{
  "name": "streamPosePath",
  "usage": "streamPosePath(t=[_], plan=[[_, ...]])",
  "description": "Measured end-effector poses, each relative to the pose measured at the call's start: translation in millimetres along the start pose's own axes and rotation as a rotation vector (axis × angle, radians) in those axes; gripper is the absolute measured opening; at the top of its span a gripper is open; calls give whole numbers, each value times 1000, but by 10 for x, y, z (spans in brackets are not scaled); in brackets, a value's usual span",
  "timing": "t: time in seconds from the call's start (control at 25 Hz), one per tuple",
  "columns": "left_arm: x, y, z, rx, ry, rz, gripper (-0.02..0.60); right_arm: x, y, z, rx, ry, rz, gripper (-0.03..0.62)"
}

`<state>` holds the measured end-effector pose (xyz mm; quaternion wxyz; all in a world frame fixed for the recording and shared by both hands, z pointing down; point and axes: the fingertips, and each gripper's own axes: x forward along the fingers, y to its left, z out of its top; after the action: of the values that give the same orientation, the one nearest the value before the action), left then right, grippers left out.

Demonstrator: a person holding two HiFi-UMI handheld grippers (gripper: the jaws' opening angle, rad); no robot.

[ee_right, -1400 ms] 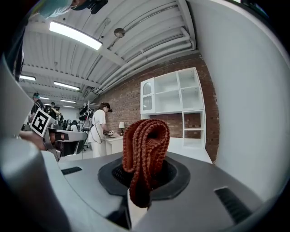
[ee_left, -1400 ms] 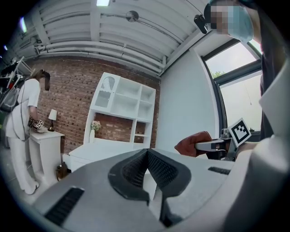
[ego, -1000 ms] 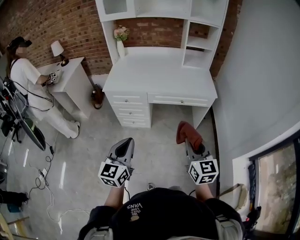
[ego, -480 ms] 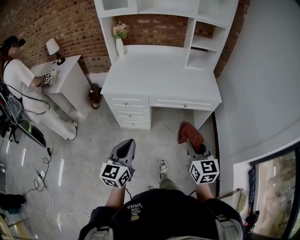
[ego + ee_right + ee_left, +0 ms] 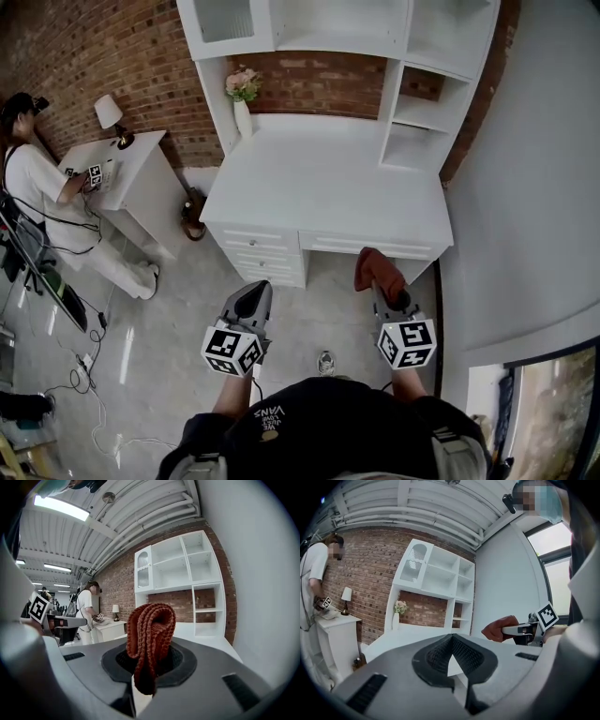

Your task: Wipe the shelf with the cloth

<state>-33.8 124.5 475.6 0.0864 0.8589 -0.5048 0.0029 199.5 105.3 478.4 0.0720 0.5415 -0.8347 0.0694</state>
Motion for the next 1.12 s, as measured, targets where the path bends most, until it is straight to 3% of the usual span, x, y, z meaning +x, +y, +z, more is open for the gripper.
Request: streamPosePath(t=[0.56,0.8,1.12], plan=[[1236,270,55,-15,-3,35,5,1039,-866,219,-26,2,36,67],[1475,444,-26,-41,22,-6,5,1328,-873,173,-12,22,20,69],[2025,1026,107,-29,29,-98,5,1937,-859,280,13,10,-64,69]])
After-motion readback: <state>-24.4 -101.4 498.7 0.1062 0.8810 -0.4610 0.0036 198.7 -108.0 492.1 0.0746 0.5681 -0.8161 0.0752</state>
